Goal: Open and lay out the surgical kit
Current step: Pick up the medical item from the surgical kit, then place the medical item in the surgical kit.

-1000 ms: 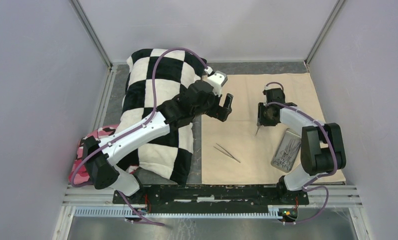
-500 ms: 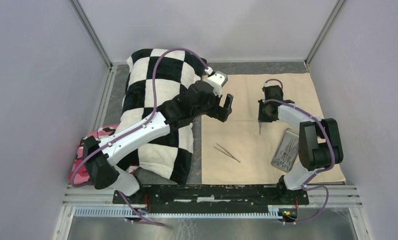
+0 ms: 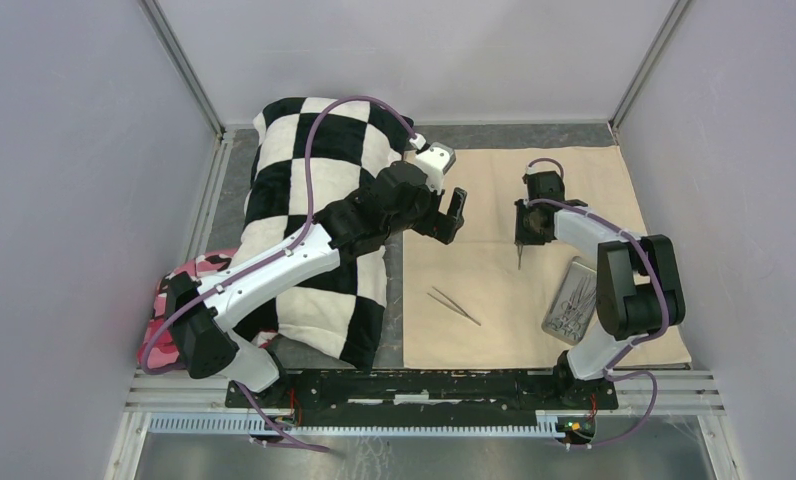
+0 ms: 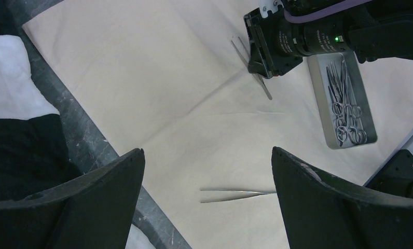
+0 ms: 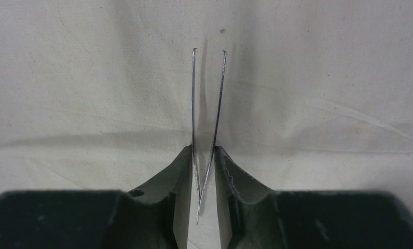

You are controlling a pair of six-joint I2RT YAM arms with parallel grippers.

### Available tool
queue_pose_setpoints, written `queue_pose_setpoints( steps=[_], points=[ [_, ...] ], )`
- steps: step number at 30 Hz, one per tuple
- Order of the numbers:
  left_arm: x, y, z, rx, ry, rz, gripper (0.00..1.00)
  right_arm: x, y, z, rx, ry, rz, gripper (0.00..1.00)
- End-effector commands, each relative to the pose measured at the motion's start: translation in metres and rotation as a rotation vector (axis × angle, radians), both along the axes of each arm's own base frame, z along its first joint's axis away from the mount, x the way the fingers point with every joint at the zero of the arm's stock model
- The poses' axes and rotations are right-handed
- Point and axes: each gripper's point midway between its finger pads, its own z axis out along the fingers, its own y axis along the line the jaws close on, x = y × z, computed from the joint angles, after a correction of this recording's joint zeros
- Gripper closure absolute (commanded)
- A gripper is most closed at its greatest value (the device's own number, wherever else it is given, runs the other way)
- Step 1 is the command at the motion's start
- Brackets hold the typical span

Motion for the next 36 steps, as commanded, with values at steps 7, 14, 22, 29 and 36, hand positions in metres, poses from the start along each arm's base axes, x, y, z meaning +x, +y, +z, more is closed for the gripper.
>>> queue_pose_setpoints(
  steps=[7,14,22,29,36],
  points=[
    [0.002,-0.002,0.018,-0.019,-0.042,-0.004,0.03,0.017,0.003,0.010,-0.019,-0.050,0.013,0.79],
    [0.002,-0.002,0.018,-0.016,-0.043,0.000,0.03,0.024,0.028,0.035,-0.019,-0.119,0.134,0.94],
    [0.014,0.016,0.024,0.015,-0.078,0.109,0.03,0.002,0.152,0.061,0.174,-0.225,0.545,0.96],
    [0.041,0.072,0.043,0.067,-0.166,0.461,0.03,-0.032,0.218,0.055,0.246,-0.215,0.771,0.92],
    [0.045,0.096,0.057,0.065,-0.196,0.594,0.02,-0.065,0.232,0.044,0.211,-0.182,0.907,0.92]
  ],
)
